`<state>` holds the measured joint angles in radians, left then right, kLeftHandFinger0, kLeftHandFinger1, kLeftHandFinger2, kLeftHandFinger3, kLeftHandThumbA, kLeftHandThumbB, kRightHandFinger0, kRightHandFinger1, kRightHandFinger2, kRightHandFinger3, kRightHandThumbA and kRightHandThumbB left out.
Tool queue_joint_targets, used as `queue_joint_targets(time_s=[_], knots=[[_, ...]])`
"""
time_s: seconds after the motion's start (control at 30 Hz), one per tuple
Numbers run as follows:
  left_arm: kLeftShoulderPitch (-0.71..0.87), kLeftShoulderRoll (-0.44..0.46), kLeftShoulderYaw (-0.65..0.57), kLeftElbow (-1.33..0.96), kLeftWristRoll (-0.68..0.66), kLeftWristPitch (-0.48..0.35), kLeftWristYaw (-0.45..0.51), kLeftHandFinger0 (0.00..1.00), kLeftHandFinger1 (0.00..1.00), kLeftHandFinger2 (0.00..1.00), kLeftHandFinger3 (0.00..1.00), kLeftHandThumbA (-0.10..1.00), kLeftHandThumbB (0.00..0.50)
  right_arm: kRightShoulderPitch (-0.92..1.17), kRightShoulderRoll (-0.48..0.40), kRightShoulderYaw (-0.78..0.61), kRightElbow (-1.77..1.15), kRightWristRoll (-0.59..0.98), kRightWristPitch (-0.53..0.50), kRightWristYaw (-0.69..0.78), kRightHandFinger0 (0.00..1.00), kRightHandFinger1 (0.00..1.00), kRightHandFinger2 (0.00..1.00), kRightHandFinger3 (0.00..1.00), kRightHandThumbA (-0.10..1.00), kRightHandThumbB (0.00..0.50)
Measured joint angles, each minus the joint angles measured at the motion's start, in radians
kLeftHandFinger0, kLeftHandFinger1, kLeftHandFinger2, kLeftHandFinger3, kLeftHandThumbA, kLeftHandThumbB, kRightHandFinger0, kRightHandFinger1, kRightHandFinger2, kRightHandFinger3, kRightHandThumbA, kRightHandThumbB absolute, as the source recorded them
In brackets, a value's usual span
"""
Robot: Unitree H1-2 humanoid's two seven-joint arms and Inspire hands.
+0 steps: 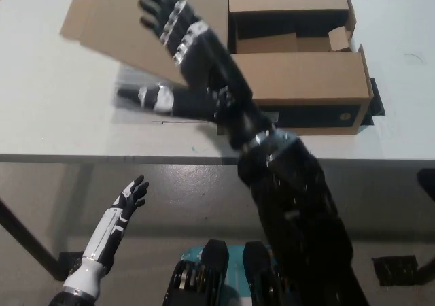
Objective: A small storage box is placed at the center of the table and the robot uses its right hand to slide under its lid and push it upwards to open it
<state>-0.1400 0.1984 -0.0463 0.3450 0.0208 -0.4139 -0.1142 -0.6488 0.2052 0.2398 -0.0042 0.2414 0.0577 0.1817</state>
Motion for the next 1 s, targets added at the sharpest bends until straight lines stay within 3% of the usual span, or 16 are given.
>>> queue_joint_targets(time_s=[0.2, 0.27, 0.33, 0.37, 0.4, 0.47, 0.5, 0.6, 0.67, 0.8, 0.87, 0.9, 0.93, 1.0], knots=[[0.000, 0.000, 0.000, -0.001, 0.001, 0.005, 0.000, 1.00, 1.00, 1.00, 1.00, 1.00, 0.500, 0.118, -0.040, 0.157, -0.228, 0.000, 0.056, 0.033, 1.00, 1.00, 1.00, 1.00, 1.00, 0.377], [0.000, 0.000, 0.000, -0.001, 0.002, 0.004, 0.000, 1.00, 1.00, 1.00, 1.00, 1.00, 0.500, 0.155, -0.061, 0.196, -0.310, 0.001, 0.073, 0.044, 1.00, 1.00, 1.00, 1.00, 1.00, 0.338], [0.000, 0.000, 0.000, -0.001, 0.004, 0.005, 0.000, 1.00, 1.00, 1.00, 1.00, 1.00, 0.500, 0.183, -0.081, 0.221, -0.380, -0.002, 0.074, 0.051, 1.00, 1.00, 1.00, 1.00, 1.00, 0.339], [0.000, 0.000, 0.000, -0.001, 0.005, 0.005, -0.001, 1.00, 1.00, 1.00, 1.00, 1.00, 0.500, 0.195, -0.094, 0.231, -0.419, -0.006, 0.074, 0.057, 1.00, 1.00, 1.00, 1.00, 1.00, 0.374], [0.000, 0.000, 0.000, -0.001, 0.005, 0.005, -0.002, 1.00, 1.00, 1.00, 1.00, 1.00, 0.500, 0.207, -0.107, 0.237, -0.460, -0.011, 0.073, 0.061, 1.00, 1.00, 1.00, 1.00, 1.00, 0.373], [0.000, 0.000, 0.000, 0.000, 0.005, 0.006, -0.002, 1.00, 1.00, 1.00, 1.00, 1.00, 0.500, 0.225, -0.131, 0.237, -0.525, -0.025, 0.070, 0.066, 1.00, 1.00, 1.00, 1.00, 1.00, 0.486], [0.000, 0.000, 0.000, 0.000, 0.005, 0.007, -0.002, 1.00, 1.00, 1.00, 1.00, 1.00, 0.500, 0.237, -0.149, 0.232, -0.569, -0.031, 0.069, 0.067, 1.00, 1.00, 1.00, 1.00, 1.00, 0.499], [0.000, 0.000, 0.000, 0.000, 0.005, 0.007, -0.002, 1.00, 1.00, 1.00, 1.00, 1.00, 0.500, 0.268, -0.203, 0.199, -0.690, -0.040, 0.069, 0.066, 1.00, 1.00, 1.00, 1.00, 1.00, 0.466], [0.000, 0.000, 0.000, 0.000, 0.008, 0.007, -0.002, 1.00, 1.00, 1.00, 1.00, 1.00, 0.500, 0.294, -0.252, 0.140, -0.768, -0.044, 0.054, 0.063, 1.00, 1.00, 1.00, 1.00, 1.00, 0.485], [0.000, 0.003, 0.000, 0.001, 0.009, 0.006, -0.003, 1.00, 1.00, 1.00, 1.00, 1.00, 0.500, 0.427, -0.374, -0.014, -0.863, -0.037, -0.021, 0.046, 1.00, 1.00, 1.00, 1.00, 1.00, 0.404], [0.000, 0.003, 0.000, 0.002, 0.008, 0.006, -0.004, 1.00, 1.00, 1.00, 1.00, 1.00, 0.500, 0.501, -0.414, -0.073, -0.883, -0.017, -0.051, 0.033, 1.00, 1.00, 1.00, 1.00, 1.00, 0.433], [0.000, 0.004, 0.000, 0.002, 0.007, 0.005, -0.006, 1.00, 1.00, 1.00, 1.00, 1.00, 0.500, 0.541, -0.434, -0.101, -0.893, -0.007, -0.064, 0.027, 1.00, 1.00, 1.00, 1.00, 1.00, 0.399], [0.000, 0.004, 0.000, 0.002, 0.007, 0.005, -0.008, 1.00, 1.00, 1.00, 1.00, 1.00, 0.500, 0.588, -0.448, -0.135, -0.902, 0.003, -0.080, 0.019, 1.00, 1.00, 1.00, 1.00, 1.00, 0.395], [0.000, 0.004, 0.000, 0.003, 0.006, 0.005, -0.014, 1.00, 1.00, 1.00, 1.00, 1.00, 0.500, 0.667, -0.459, -0.183, -0.903, 0.021, -0.100, 0.009, 1.00, 1.00, 1.00, 1.00, 1.00, 0.435]])
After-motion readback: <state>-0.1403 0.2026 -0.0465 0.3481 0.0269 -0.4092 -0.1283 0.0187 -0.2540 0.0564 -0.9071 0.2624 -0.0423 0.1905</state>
